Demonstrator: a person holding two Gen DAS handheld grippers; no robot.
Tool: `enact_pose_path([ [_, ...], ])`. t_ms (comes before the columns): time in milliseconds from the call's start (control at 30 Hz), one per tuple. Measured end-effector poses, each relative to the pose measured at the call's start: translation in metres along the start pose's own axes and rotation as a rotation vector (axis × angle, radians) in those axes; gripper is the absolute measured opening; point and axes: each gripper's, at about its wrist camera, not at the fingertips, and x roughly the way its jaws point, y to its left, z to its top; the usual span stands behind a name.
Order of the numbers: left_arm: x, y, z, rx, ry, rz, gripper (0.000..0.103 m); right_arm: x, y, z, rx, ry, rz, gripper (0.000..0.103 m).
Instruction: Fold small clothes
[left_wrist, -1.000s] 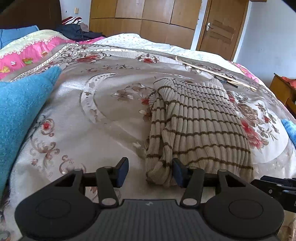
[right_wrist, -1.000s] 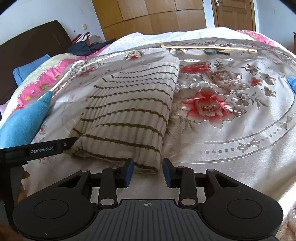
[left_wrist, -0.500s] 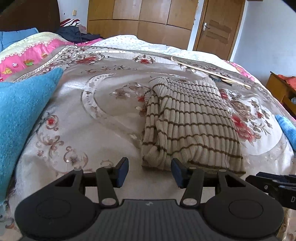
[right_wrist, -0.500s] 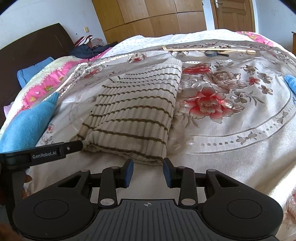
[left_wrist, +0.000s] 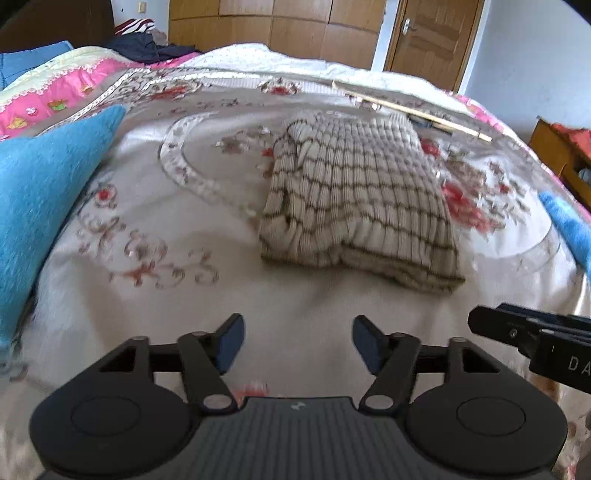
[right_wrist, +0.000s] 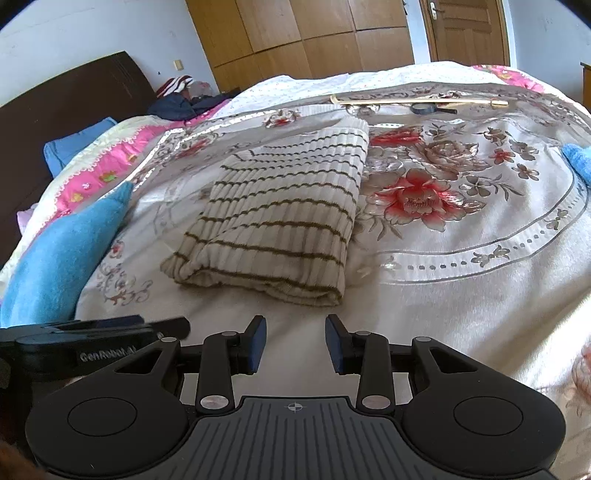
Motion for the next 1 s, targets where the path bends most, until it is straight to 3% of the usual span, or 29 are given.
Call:
enact_pose_path([
  [200,-0.01,-0.011,-0.01,0.037,0.004,0.047,0.093,-0.005,0.007,-0.011,-0.016,-0.001,-0.009,0.039],
  [533,-0.019,-0.019,-0.016,0.06,0.002,0.069,0.103,-0.008,0.005,-0.023,-0.012,-0.001,-0.014,0.04],
  [1000,-0.016,-0.031,-0.019,0.125,0.018,0.136,0.103,-0.005,-0.002,-0.03,0.018,0.013,-0.01,0.04],
])
